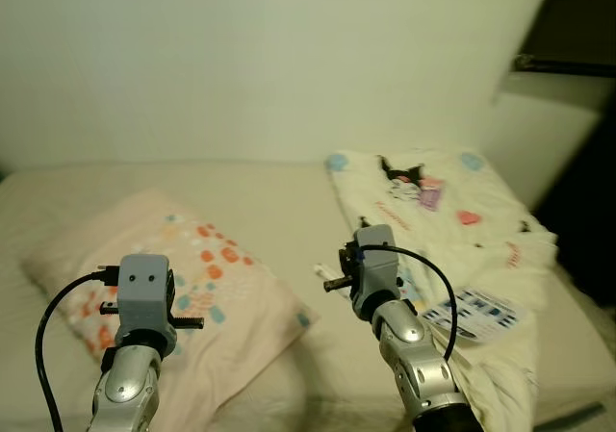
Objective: Clean up the room
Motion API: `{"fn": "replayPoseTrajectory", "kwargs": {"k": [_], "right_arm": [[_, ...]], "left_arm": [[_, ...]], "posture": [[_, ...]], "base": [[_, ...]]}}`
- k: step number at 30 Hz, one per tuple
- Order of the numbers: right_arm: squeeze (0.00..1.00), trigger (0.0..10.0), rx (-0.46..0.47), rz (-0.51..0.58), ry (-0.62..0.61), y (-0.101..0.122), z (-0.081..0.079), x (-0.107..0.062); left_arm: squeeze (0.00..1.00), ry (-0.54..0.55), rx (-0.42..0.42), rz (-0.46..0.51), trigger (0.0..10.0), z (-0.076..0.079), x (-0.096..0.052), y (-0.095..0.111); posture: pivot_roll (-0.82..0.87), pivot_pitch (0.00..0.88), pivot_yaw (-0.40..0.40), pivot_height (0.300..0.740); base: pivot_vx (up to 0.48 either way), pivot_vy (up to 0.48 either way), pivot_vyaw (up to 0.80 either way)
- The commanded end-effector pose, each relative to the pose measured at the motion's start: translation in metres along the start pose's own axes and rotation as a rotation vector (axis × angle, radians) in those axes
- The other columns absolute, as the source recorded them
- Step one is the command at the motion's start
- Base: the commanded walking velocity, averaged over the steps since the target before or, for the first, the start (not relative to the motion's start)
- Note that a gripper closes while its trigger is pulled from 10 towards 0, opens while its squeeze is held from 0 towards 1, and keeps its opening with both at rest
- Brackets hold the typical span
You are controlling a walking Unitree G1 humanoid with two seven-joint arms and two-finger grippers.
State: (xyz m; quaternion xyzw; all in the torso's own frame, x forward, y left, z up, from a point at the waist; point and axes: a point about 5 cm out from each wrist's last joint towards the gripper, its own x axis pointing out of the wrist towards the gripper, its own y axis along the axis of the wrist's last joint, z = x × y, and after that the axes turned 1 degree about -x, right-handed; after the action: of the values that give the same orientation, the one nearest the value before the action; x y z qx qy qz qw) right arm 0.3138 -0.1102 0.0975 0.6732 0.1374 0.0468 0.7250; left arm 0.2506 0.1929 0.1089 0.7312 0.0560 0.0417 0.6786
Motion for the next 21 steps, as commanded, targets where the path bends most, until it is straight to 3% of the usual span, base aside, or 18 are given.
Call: {"fn": "replayPoseTrajectory", "kwargs": {"k": [1, 21], "right_arm": [[0.0, 10.0, 0.012, -0.011, 0.004, -0.0017, -0.0009, -0.0006], [0.0, 10.0, 0.03, -0.02, -0.006, -0.0044, -0.0006, -0.0034]], "left_arm": [[0.0, -0.02, 0.009, -0.014, 10.0, 0.0034, 0.0001, -0.0012], [0.0, -0.072, 0.014, -0.044, 10.0, 0.0061, 0.0007, -0.0006]], "posture": [[-0.01, 0.059, -0.104, 0.74], [-0.01, 0.071, -0.09, 0.74]], "base": [[0.0, 0.0, 0.8], [0.0, 0.0, 0.8]]}}
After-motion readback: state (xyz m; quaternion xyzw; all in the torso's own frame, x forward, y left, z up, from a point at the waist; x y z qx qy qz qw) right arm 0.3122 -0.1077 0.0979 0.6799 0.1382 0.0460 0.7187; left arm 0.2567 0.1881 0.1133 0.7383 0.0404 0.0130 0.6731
